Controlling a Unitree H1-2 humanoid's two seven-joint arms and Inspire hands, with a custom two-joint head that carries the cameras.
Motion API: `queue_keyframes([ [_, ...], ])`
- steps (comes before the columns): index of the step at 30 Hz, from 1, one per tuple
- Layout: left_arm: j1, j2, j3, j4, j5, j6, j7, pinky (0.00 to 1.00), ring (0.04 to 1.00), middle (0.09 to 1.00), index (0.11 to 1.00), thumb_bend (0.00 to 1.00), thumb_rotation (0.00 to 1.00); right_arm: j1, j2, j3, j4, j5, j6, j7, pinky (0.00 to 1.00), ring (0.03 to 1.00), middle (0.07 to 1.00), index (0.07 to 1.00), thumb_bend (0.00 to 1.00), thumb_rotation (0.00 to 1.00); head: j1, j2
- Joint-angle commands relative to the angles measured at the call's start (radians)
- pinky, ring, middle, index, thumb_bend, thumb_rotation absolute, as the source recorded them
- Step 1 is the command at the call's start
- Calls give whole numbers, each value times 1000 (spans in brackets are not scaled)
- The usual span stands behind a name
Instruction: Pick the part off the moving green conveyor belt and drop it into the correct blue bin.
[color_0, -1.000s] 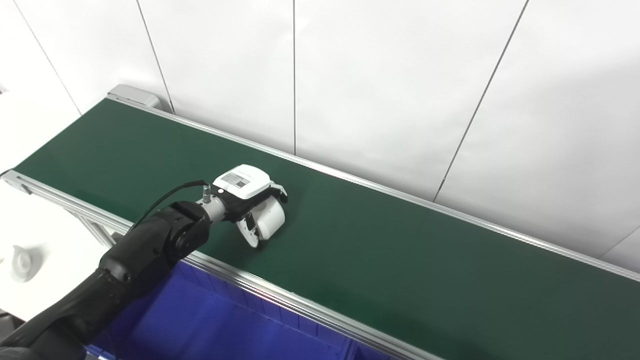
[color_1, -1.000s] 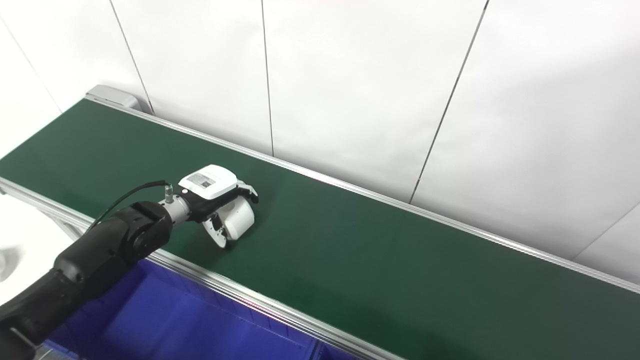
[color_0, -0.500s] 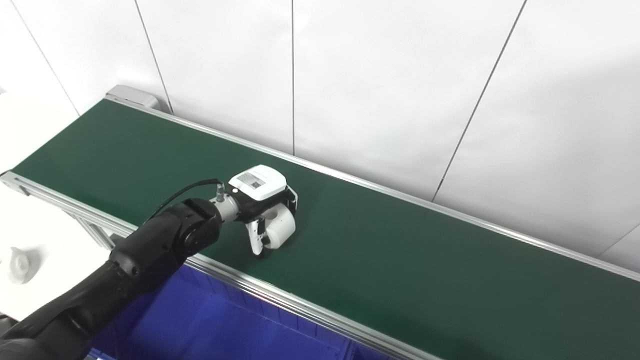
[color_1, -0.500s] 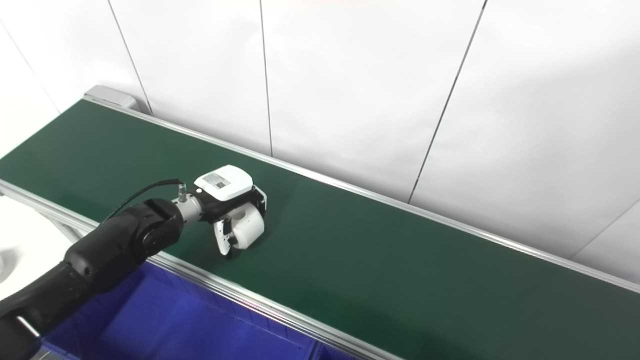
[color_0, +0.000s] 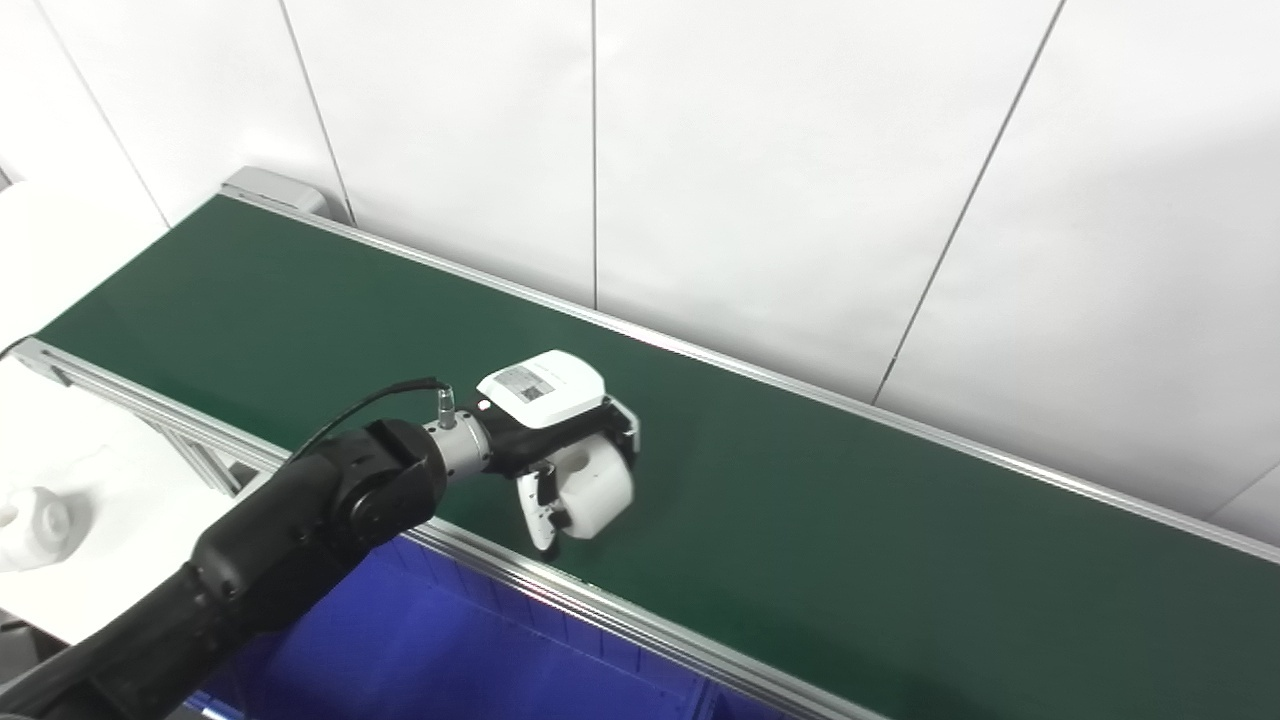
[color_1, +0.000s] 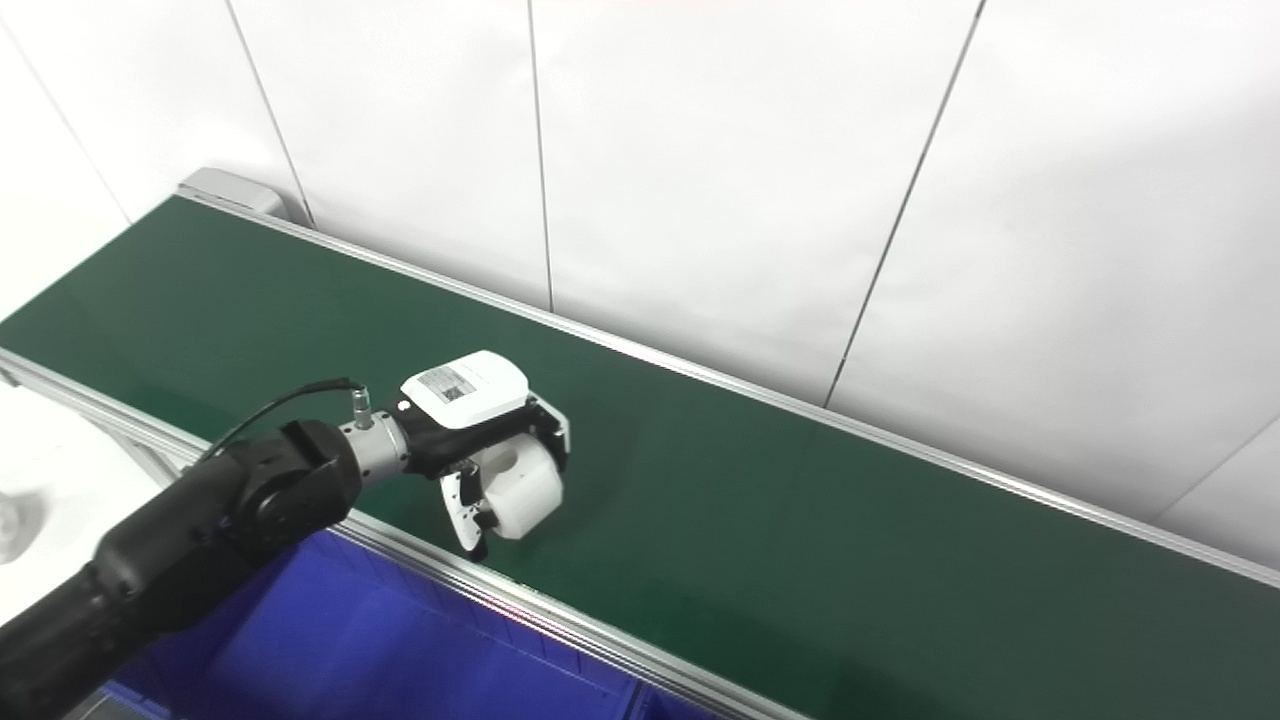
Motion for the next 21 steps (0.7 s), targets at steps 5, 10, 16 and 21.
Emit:
queue_keyframes([
  [5, 103, 99, 135, -222, -67, 61, -86, 383, 412, 472, 491, 525, 0, 7, -35, -19, -77, 60, 44, 20, 1000, 1000, 1000, 1000, 884, 1000, 42, 38],
  [10, 240, 114, 212, -272, -52, 70, -94, 365, 423, 479, 488, 524, 0, -6, -60, -28, -80, 79, 65, 32, 1000, 1000, 1000, 1000, 878, 1000, 84, 55],
  [16, 413, 85, 270, -258, -19, 46, -46, 411, 430, 470, 495, 524, 0, -25, -85, -37, -87, 104, 97, 44, 1000, 1000, 1000, 1000, 853, 1000, 126, 68],
  [21, 522, 58, 286, -186, 17, 21, 15, 359, 406, 475, 492, 525, 0, -47, -95, -41, -96, 131, 135, 57, 1000, 1000, 1000, 1000, 836, 1000, 149, 64],
])
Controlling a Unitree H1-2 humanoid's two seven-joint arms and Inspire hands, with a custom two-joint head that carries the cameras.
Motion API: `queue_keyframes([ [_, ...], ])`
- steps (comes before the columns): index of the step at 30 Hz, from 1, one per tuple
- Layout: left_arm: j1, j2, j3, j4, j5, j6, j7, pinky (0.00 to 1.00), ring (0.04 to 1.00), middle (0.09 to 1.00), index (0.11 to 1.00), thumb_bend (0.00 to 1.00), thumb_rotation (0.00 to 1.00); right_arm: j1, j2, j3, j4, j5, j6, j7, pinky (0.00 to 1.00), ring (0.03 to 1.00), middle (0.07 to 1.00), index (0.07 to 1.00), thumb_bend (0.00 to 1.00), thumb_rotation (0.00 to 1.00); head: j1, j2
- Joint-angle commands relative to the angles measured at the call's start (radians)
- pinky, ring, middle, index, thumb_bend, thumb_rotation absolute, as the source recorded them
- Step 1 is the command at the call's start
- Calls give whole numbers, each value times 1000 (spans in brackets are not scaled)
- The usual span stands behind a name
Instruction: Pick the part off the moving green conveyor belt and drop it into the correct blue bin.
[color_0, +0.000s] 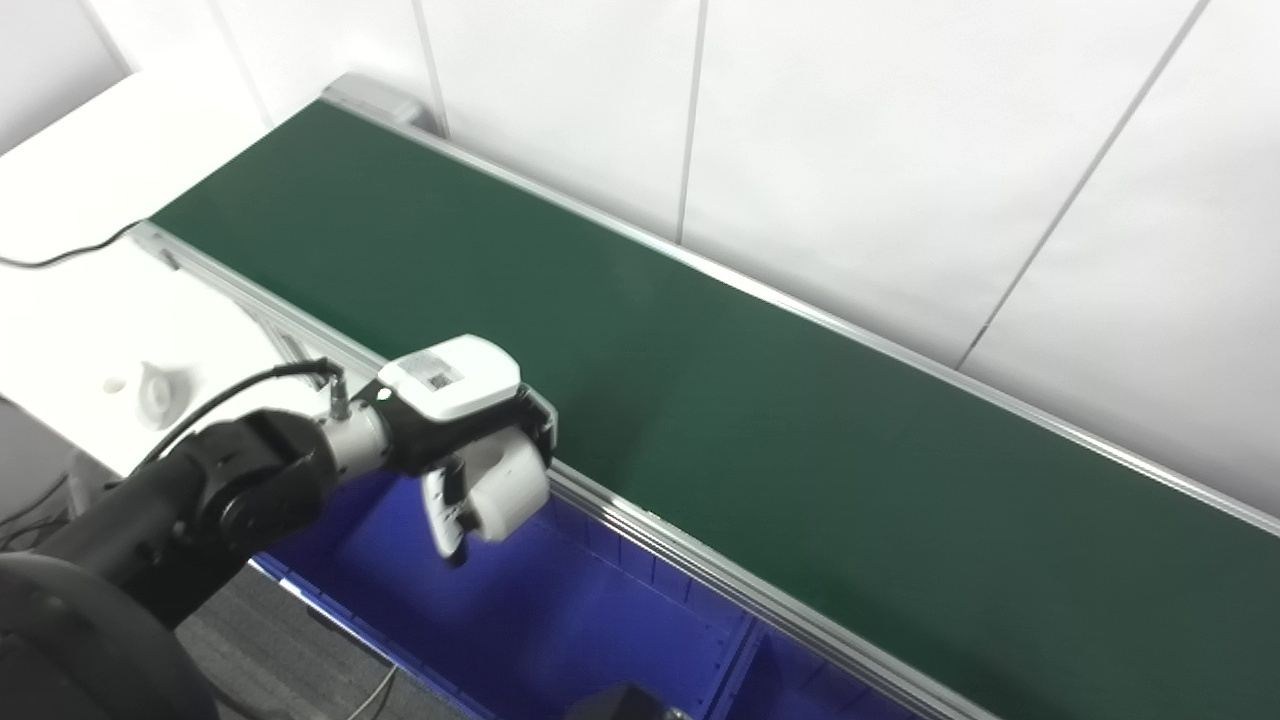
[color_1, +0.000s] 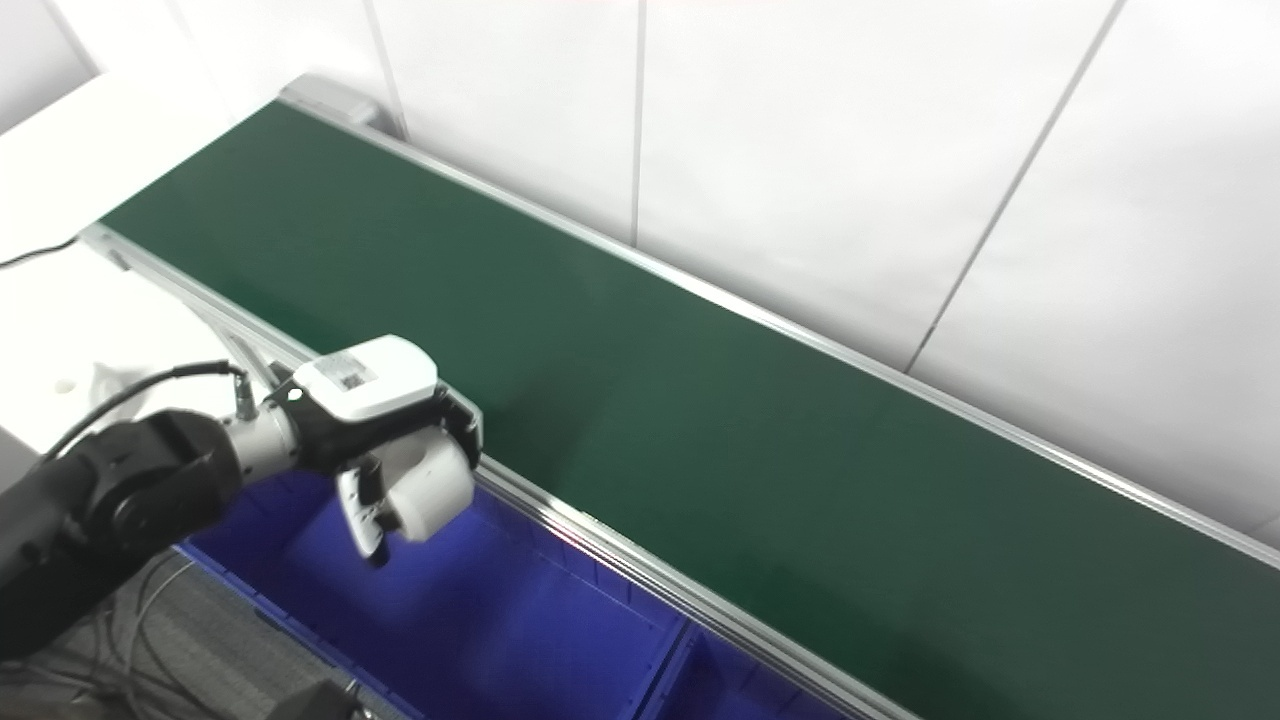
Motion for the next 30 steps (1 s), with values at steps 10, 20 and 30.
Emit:
queue_keyframes([
  [10, 107, -40, 80, 158, 26, -65, 207, 308, 374, 465, 497, 525, 0, -55, -16, 9, -29, -1, 35, 36, 1000, 1000, 1000, 1000, 852, 1000, 0, -10],
  [20, 100, -12, 74, 94, 98, 90, 43, 812, 874, 882, 854, 964, 764, -54, -8, 8, -33, -9, 45, 33, 1000, 1000, 1000, 1000, 849, 1000, -14, -7],
  [30, 102, -10, 89, -16, 45, 148, -71, 937, 969, 994, 956, 1000, 877, -46, 6, 18, -47, -14, 49, 33, 1000, 1000, 1000, 1000, 831, 1000, -25, -7],
])
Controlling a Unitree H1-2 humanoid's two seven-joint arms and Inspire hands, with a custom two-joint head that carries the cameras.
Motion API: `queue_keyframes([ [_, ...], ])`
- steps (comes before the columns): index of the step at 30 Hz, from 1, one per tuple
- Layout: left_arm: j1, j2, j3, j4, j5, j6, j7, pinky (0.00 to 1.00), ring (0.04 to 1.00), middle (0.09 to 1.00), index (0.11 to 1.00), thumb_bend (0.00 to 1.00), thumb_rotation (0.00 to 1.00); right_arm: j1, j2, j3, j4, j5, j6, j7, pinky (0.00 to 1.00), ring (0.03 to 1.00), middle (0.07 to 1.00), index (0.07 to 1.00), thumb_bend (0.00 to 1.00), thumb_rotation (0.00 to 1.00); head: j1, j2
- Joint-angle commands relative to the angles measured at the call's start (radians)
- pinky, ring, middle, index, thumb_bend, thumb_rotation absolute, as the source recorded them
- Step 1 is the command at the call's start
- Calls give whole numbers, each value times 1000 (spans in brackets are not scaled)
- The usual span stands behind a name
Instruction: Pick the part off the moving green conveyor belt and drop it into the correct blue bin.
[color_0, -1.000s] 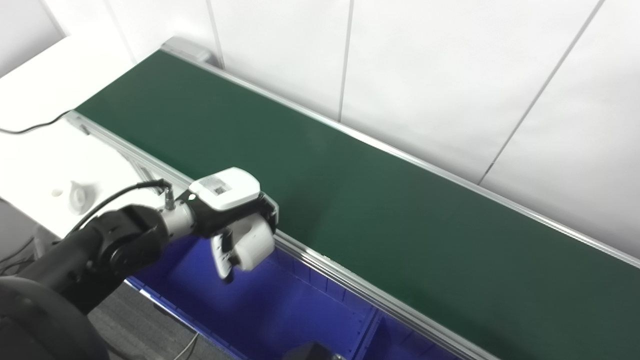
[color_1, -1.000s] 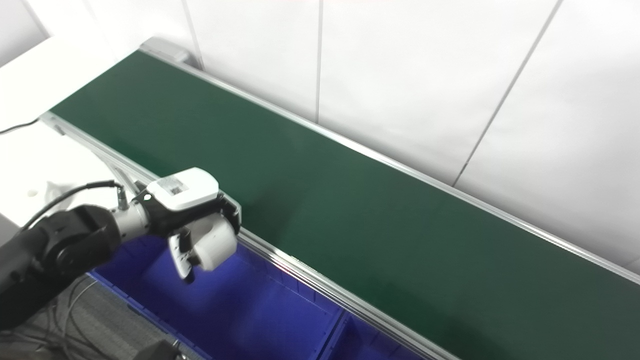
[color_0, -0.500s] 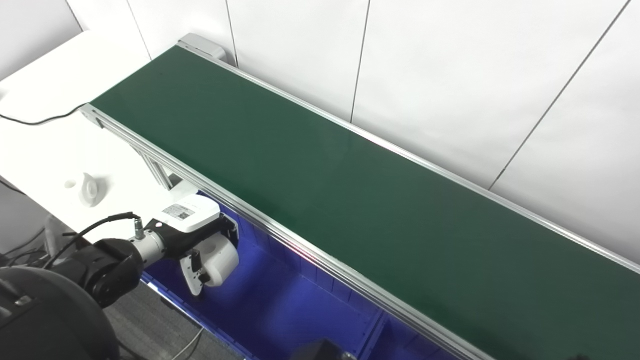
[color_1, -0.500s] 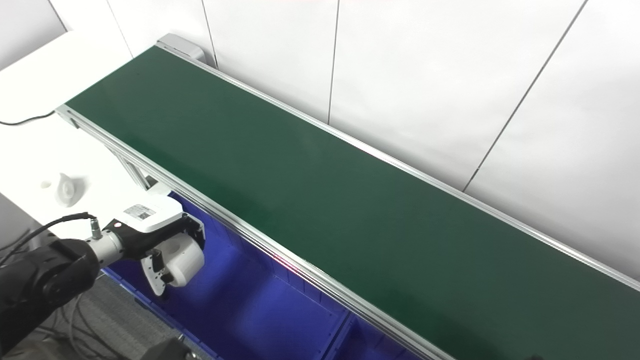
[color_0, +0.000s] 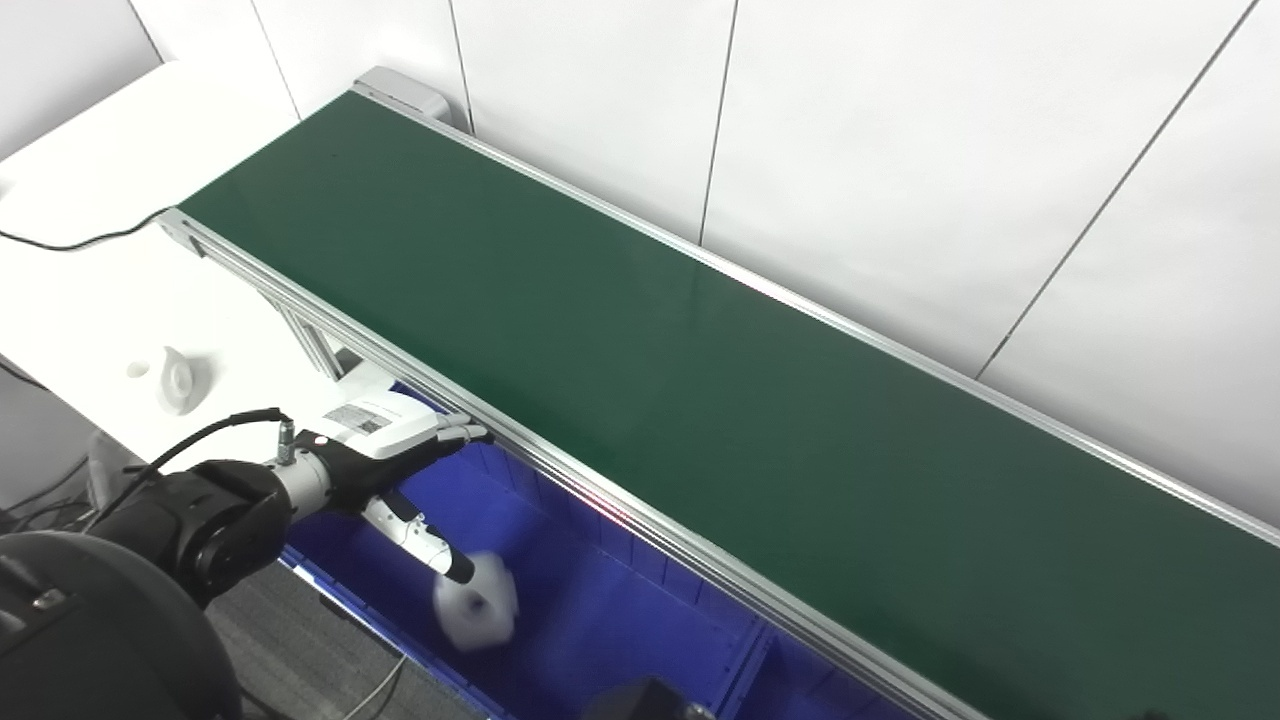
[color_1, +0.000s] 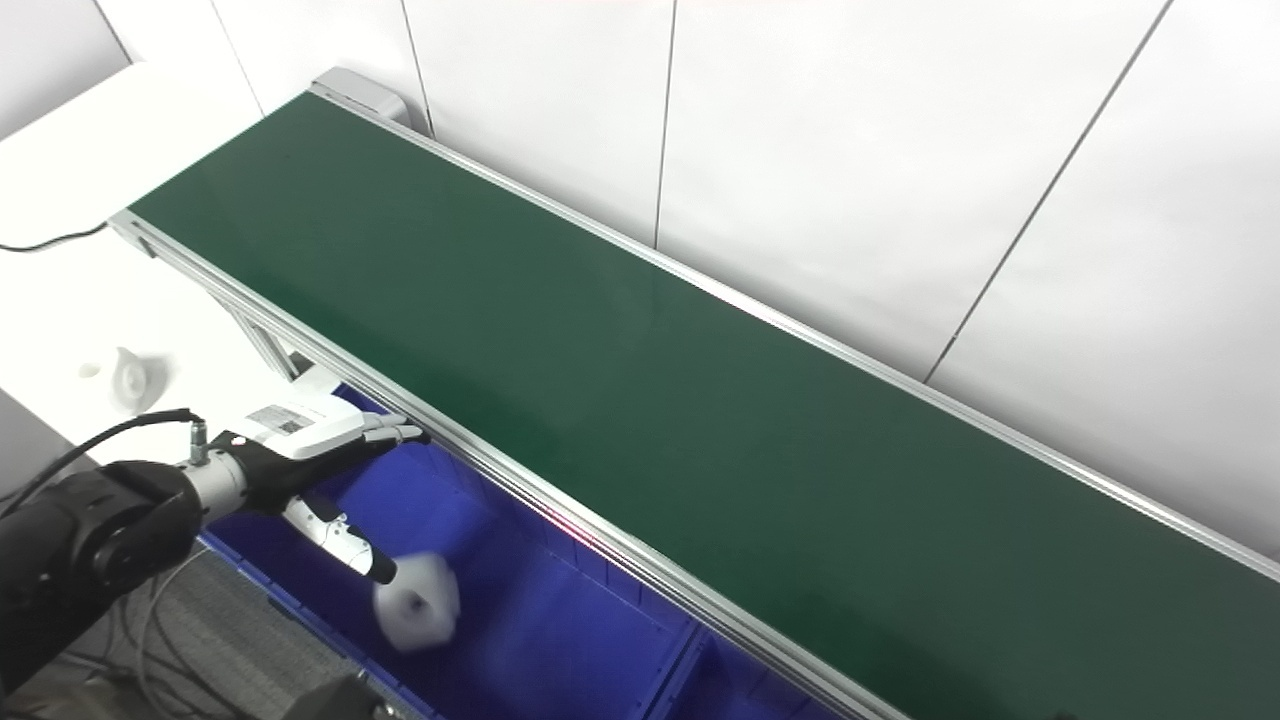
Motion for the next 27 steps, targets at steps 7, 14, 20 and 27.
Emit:
queue_keyframes([
  [7, -22, -23, 100, -214, -582, 54, -50, 900, 972, 983, 955, 1000, 798, 29, 37, 23, -70, -28, -23, -7, 1000, 1000, 1000, 1000, 817, 1000, -172, 44],
  [14, -61, -307, 47, -366, -936, 24, 102, 944, 959, 959, 967, 956, 838, 56, 107, 71, -108, -109, -47, -42, 938, 956, 976, 990, 868, 1000, -436, 82],
  [20, -84, -467, -36, -356, -560, 37, 164, 994, 999, 998, 998, 660, 945, 76, 203, 141, -154, -220, -4, -100, 887, 934, 955, 963, 913, 954, -709, 104],
  [27, -56, -541, -160, -197, -544, 57, 193, 1000, 999, 1000, 1000, 618, 966, 102, 318, 236, -190, -411, 25, -188, 898, 927, 962, 973, 863, 986, -1015, 118],
])
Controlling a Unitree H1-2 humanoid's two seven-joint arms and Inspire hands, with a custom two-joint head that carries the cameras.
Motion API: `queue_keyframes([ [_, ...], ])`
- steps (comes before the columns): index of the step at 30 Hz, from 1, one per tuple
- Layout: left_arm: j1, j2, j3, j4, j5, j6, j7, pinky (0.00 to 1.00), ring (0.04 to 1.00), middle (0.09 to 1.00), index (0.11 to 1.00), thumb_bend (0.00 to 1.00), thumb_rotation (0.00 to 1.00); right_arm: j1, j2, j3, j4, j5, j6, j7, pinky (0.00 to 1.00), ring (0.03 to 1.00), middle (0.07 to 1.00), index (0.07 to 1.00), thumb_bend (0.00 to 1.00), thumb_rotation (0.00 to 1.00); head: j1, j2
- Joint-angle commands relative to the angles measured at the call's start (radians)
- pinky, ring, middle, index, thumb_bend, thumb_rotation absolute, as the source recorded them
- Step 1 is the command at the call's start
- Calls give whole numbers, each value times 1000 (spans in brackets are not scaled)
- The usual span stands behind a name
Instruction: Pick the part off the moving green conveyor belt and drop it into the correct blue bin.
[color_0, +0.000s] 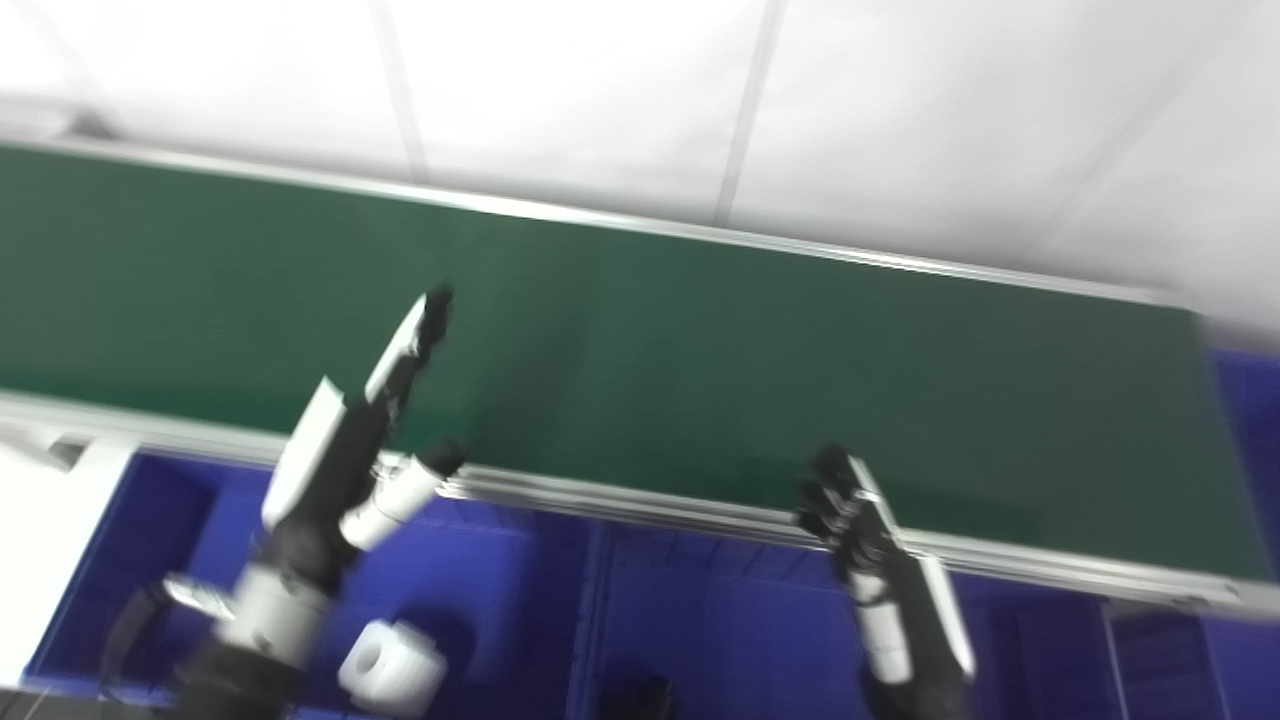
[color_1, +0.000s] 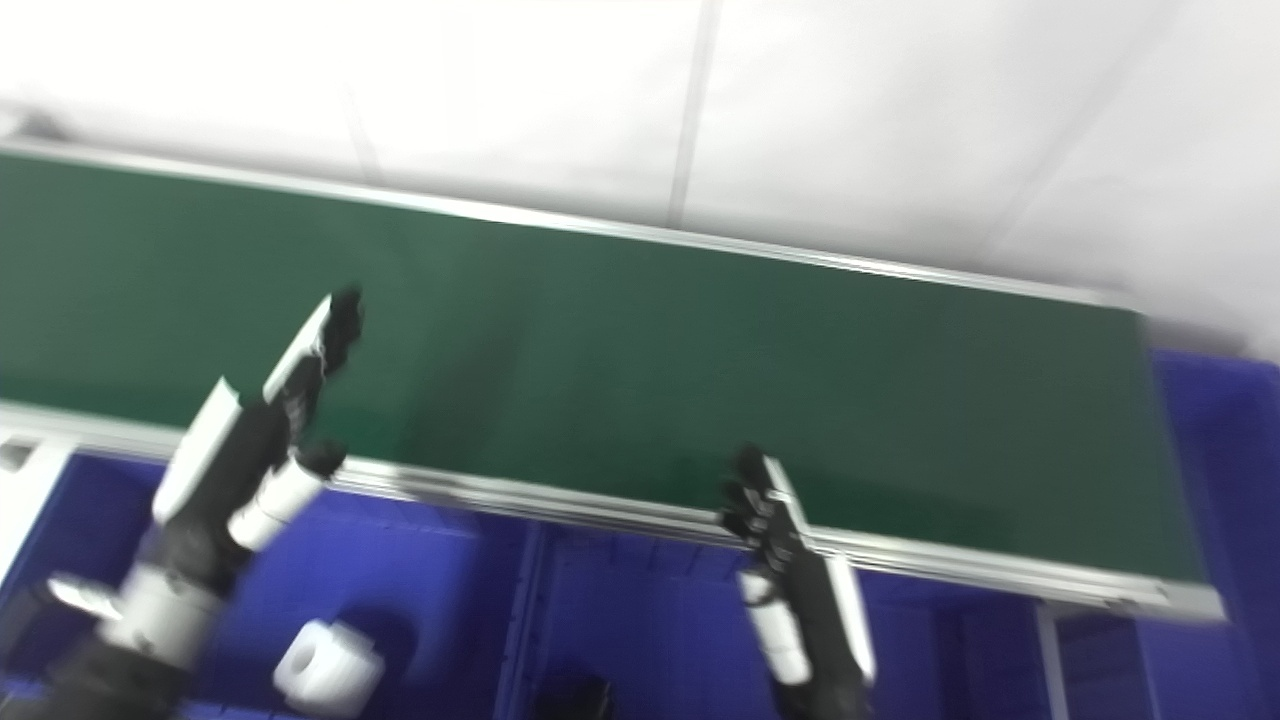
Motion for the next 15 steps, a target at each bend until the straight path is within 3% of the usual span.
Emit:
queue_keyframes([
  [1, -12, 72, 23, 19, -29, -33, 1, 1000, 993, 1000, 1000, 631, 962, 11, 39, 27, -42, -37, 9, -25, 904, 929, 964, 975, 853, 990, -38, 4],
  [6, -50, 109, 27, 27, -76, 30, 3, 1000, 983, 1000, 1000, 650, 956, 36, 66, 52, -55, -56, 14, -41, 926, 930, 974, 980, 826, 1000, -57, 14],
  [15, -70, 68, -47, -6, -135, 36, 26, 995, 987, 1000, 1000, 649, 885, 72, 43, 41, -123, -55, 52, -48, 910, 925, 968, 980, 842, 991, 19, 63],
])
